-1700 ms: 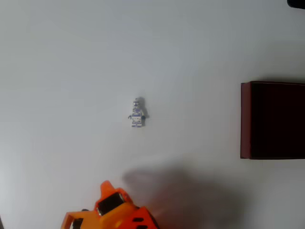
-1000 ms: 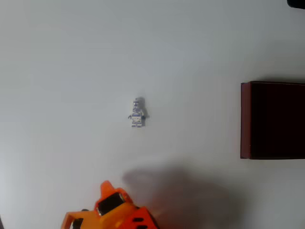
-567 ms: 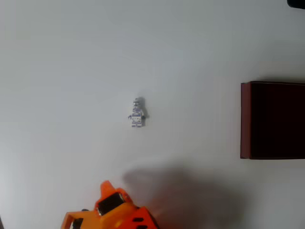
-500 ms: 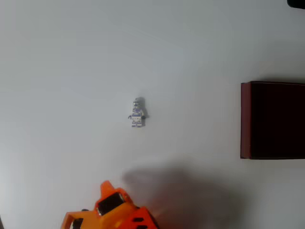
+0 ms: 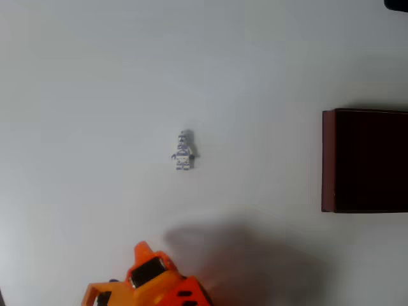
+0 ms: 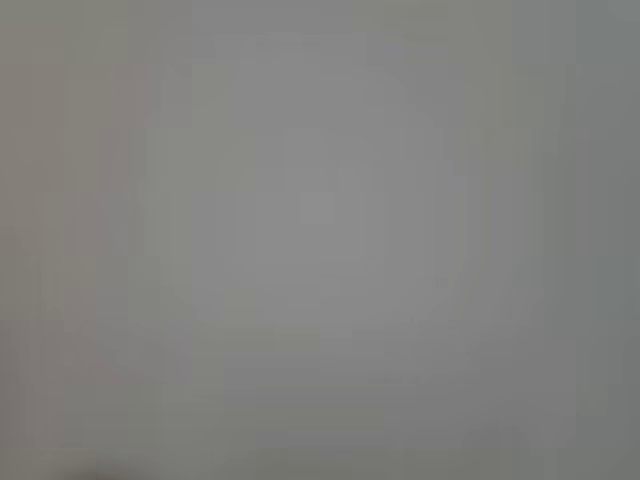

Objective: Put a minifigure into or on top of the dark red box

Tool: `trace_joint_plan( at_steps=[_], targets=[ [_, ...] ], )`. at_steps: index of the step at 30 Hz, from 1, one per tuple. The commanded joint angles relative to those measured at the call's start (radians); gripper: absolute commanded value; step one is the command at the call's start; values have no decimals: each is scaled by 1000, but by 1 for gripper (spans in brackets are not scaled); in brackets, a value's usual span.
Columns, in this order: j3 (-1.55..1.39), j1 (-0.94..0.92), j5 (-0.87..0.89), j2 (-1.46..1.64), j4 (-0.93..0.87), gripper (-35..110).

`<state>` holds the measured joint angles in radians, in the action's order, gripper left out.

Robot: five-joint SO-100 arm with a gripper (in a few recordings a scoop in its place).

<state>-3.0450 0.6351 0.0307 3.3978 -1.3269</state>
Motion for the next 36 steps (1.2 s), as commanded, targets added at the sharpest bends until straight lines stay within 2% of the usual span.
trace_joint_plan(
  at_steps=[1,4,5,7,8,9,13,15,18,22,26,32,36],
  targets=[
    [26,15,14,12,-32,4],
    [28,5,86,11,-31,6],
    [20,12,252,12,-31,11],
    [15,18,327,12,-34,14],
    [28,23,525,12,-54,18],
    [54,26,635,14,-57,18],
    [296,12,779,6,-150,21],
    [419,-57,1012,-31,-262,22],
    [480,-129,1167,-51,-261,27],
    [456,-183,1198,-161,-40,25],
    [517,-175,1362,-407,35,28],
    [767,-189,1539,-828,-55,27],
    [821,-204,1617,-983,-28,28]
  ],
)
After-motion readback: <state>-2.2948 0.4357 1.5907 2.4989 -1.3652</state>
